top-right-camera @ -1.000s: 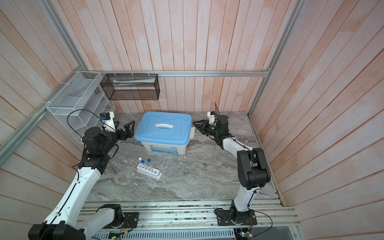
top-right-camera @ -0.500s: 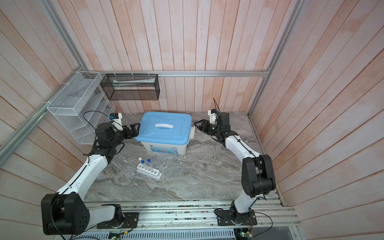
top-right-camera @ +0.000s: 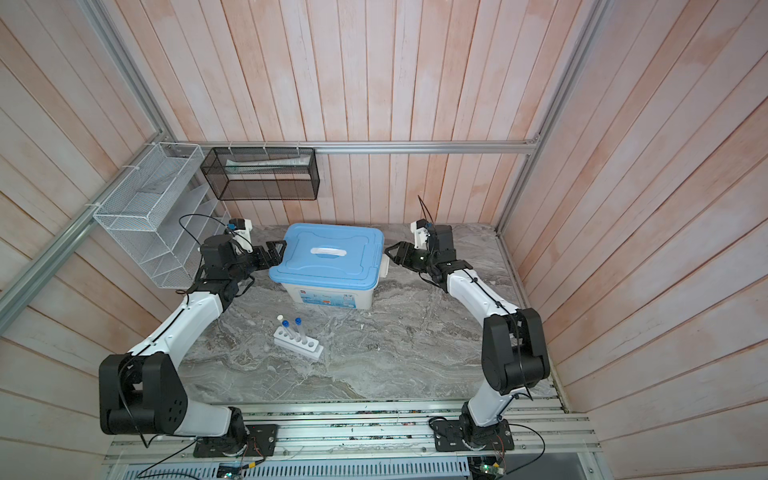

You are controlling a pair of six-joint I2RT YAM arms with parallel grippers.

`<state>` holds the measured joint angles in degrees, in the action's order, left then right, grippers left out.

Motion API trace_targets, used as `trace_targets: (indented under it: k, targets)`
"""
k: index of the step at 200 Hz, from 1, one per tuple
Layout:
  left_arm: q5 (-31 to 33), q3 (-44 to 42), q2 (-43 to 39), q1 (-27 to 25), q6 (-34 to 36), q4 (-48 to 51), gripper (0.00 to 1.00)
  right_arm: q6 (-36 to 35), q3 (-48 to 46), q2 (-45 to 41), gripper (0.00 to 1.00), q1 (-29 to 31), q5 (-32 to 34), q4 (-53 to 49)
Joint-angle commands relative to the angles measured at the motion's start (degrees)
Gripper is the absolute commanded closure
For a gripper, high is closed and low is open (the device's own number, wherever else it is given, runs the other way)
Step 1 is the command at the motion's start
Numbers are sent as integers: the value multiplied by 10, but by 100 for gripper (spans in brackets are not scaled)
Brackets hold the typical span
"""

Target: Organize the chemistry lab equipment

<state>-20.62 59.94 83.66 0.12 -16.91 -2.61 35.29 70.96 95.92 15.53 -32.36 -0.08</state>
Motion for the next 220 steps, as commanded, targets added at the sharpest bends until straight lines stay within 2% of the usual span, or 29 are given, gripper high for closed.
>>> trace_targets:
  k: [1, 220]
  targets:
    - [-29, 2, 14, 3, -15, -25, 2, -15, 17, 10, 42, 4, 15, -15]
    - [-70, 5, 76, -14, -26, -62, 4, -14, 24, 50, 41, 15, 20, -8]
